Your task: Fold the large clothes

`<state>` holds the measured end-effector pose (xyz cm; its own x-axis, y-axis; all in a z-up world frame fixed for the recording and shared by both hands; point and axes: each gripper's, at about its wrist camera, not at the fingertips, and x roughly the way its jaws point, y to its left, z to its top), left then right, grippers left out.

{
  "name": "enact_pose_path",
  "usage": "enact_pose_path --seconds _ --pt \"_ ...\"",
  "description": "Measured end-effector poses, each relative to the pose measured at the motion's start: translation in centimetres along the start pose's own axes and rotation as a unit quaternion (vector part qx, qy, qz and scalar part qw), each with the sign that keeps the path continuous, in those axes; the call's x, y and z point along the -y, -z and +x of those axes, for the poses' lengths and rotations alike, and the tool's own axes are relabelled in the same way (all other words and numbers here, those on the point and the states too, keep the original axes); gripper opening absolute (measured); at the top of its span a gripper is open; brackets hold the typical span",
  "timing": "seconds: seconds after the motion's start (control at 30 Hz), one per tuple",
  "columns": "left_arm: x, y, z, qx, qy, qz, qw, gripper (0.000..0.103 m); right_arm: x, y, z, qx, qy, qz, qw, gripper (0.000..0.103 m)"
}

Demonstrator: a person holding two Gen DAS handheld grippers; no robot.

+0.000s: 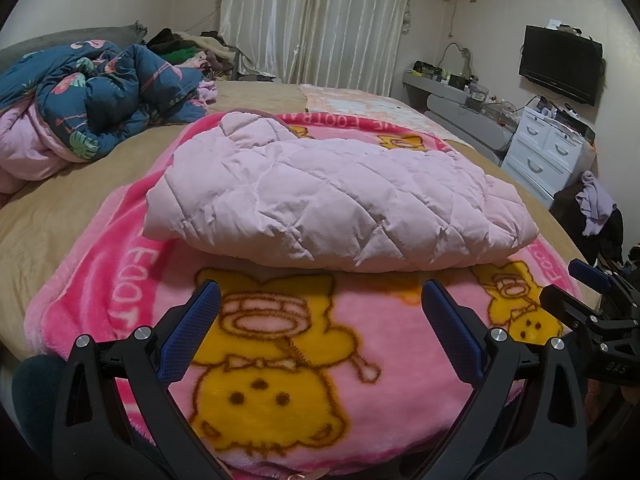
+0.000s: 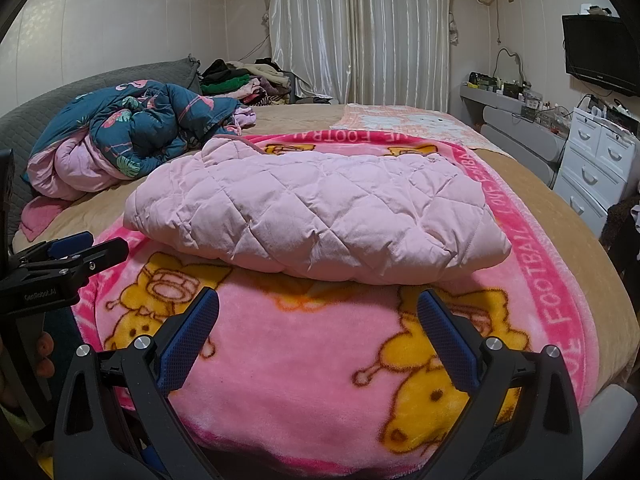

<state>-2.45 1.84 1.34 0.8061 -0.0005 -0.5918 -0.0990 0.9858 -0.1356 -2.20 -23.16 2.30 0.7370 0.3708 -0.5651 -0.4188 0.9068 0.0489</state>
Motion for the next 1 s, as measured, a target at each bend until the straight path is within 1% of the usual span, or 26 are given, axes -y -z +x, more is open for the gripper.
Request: enact_pose_path --seconds 0.13,0.53,0.63,0.77,0.8,0.87,0.93,1.0 --pt "-0.1 0.0 0.0 0.003 -0.010 0.005 0.9999 0.094 0.0 0.0 -0.1 0.000 0.001 0.000 1.000 0.099" --pt "0.1 0.2 0.0 0.000 -0.004 0.009 1.0000 0.094 -0.1 0.0 -0.1 0.000 0.001 0.000 1.000 0.099" --pt "0.0 0.3 0.4 -0.014 -0.004 0.003 0.9999 0.094 -0.1 0.0 -0.1 0.000 0.002 0.000 1.000 0.099" --pt "-1.7 0.0 1.2 -0.027 0.007 -0.024 0.9993 0.094 0.5 0.0 -0.5 0.007 0.014 0.007 1.000 0.099" --pt "-2.4 -0.3 1.4 -0.028 0.002 -0.032 0.9991 0.094 1.4 -0.1 -0.9 0.014 0.022 0.017 1.000 0.099" --pt "-5.2 -1.5 2.1 -0.025 -0.028 -0.050 0.9980 0.094 3.6 -0.2 -1.7 0.028 0.036 0.040 0.998 0.099" --pt "-8.3 -3.0 2.6 -0.019 -0.062 -0.065 0.9958 0.094 6.8 -0.2 -2.9 0.040 0.078 0.063 0.994 0.099" --pt "-13.3 -5.2 3.2 -0.014 -0.113 -0.083 0.9901 0.094 11.8 0.2 -4.3 0.042 0.145 0.095 0.984 0.099"
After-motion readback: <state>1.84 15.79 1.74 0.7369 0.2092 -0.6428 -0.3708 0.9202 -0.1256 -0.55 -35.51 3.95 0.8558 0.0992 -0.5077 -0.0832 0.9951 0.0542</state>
